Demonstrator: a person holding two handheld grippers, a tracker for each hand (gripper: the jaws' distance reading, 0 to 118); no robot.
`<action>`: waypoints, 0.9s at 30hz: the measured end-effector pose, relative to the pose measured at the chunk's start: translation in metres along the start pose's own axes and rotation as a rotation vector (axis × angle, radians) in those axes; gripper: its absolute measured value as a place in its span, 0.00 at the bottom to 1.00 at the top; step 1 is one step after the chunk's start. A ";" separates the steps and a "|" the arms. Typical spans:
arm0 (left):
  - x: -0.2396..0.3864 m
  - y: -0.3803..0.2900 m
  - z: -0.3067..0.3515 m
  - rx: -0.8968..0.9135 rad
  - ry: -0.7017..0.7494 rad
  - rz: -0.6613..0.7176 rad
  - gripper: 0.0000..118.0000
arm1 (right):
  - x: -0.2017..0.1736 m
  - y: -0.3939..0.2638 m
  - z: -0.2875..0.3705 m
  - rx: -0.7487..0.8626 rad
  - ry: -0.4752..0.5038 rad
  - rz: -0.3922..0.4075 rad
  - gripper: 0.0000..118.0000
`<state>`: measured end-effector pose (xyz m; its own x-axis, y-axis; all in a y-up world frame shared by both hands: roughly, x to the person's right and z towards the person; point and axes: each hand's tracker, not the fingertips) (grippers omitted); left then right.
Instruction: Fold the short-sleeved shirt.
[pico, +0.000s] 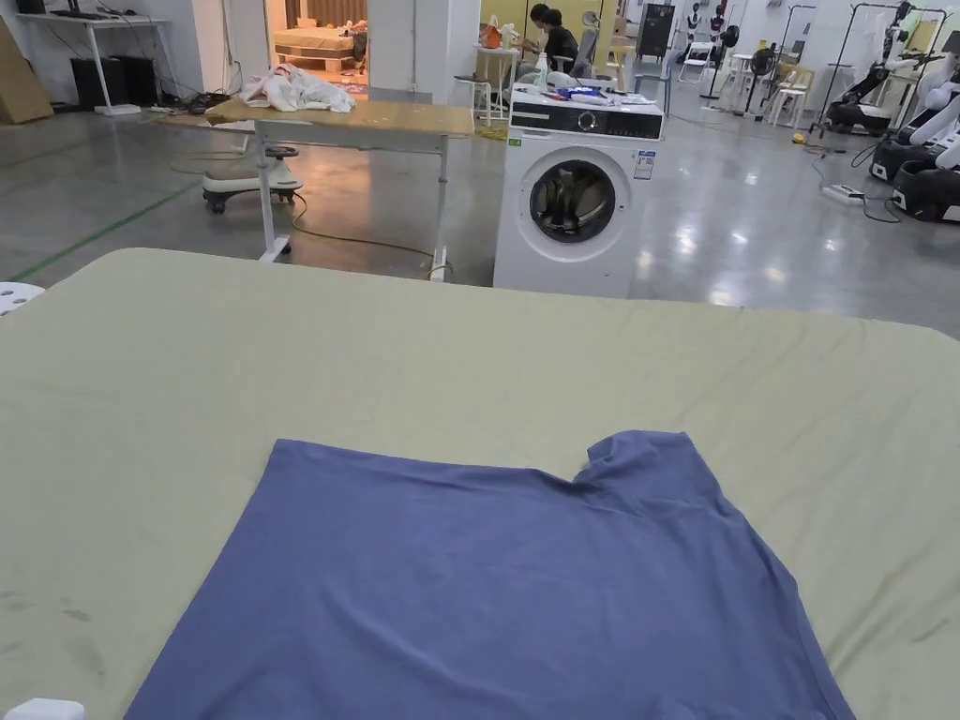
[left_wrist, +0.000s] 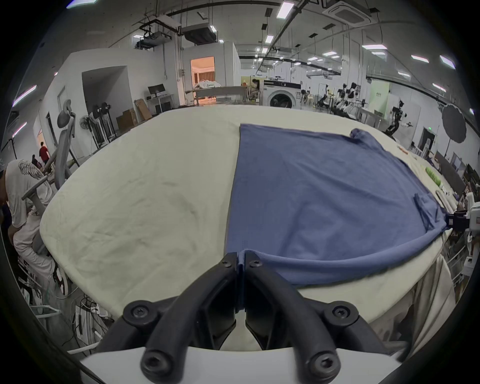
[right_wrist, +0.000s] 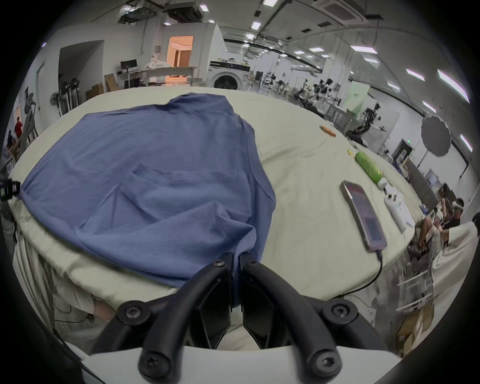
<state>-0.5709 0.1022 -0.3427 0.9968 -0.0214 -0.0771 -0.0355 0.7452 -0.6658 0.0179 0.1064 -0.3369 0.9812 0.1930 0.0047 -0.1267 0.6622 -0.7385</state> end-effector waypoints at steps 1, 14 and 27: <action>0.001 -0.002 -0.002 -0.005 0.004 -0.004 0.00 | -0.002 -0.003 -0.002 0.002 -0.007 0.002 0.04; 0.046 0.036 0.051 0.202 0.045 0.006 0.38 | -0.016 0.048 0.037 0.288 -0.014 -0.099 0.65; 0.096 0.089 0.069 0.498 0.042 -0.029 0.00 | -0.080 0.095 0.054 0.624 0.065 -0.081 0.01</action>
<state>-0.4736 0.2122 -0.3585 0.9927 -0.0660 -0.1006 0.0409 0.9714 -0.2338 -0.0809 0.1925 -0.3713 0.9956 0.0931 -0.0111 -0.0934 0.9742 -0.2052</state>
